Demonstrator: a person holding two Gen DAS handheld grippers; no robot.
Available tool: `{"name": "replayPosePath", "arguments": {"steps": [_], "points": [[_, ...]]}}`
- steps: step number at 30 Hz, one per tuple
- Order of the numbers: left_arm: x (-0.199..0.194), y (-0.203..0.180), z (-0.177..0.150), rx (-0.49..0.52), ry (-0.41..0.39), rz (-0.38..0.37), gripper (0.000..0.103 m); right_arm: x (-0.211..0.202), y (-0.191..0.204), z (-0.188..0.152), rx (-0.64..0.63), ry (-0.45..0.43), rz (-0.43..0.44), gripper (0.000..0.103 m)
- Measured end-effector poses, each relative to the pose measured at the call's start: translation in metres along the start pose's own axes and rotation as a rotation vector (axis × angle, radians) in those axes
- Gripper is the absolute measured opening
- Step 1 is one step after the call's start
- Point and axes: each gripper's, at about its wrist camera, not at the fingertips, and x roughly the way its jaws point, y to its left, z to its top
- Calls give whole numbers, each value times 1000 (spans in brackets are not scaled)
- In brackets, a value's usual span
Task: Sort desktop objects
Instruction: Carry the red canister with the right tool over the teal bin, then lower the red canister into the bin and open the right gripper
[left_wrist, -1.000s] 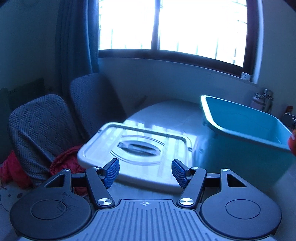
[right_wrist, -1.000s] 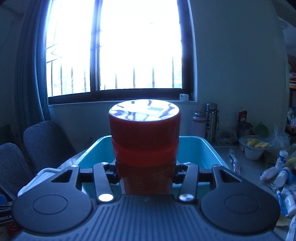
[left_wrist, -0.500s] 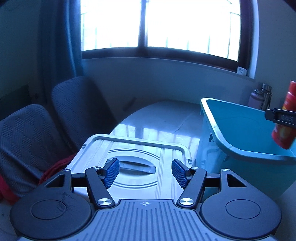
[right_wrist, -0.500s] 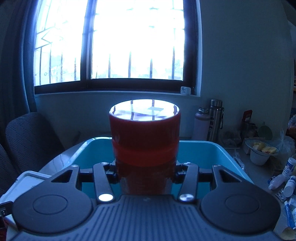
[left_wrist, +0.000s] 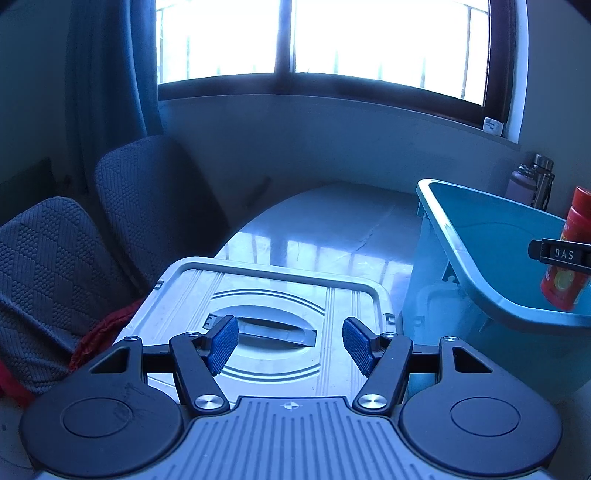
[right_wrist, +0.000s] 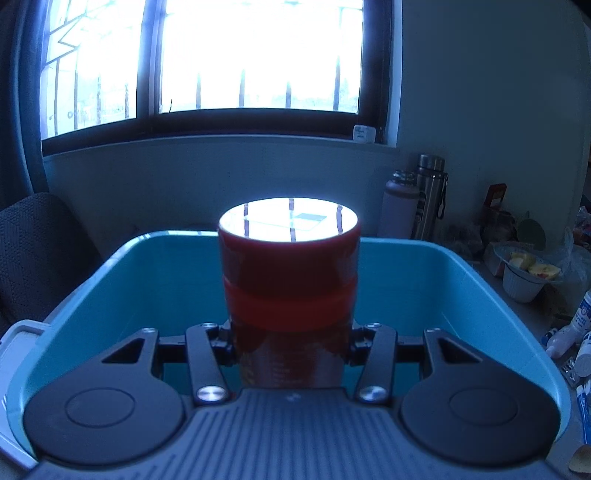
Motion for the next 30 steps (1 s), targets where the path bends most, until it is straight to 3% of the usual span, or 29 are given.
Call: {"name": "replayPosePath", "arguments": {"steps": [5,12,22,30], "points": [[1,-1,-1,-2,7,-6,65,2,1,3,-3,19,-17,50],[0,3,0,-6,12,-13,65,-2,5,6,6,20,-51,73],[0,16,3,25,-15,-54,65,-10,13,1,1,-9,-85,77],[-13,20,0,58,-14,-65,65,-47,17,3,8,-89,-78,77]]}}
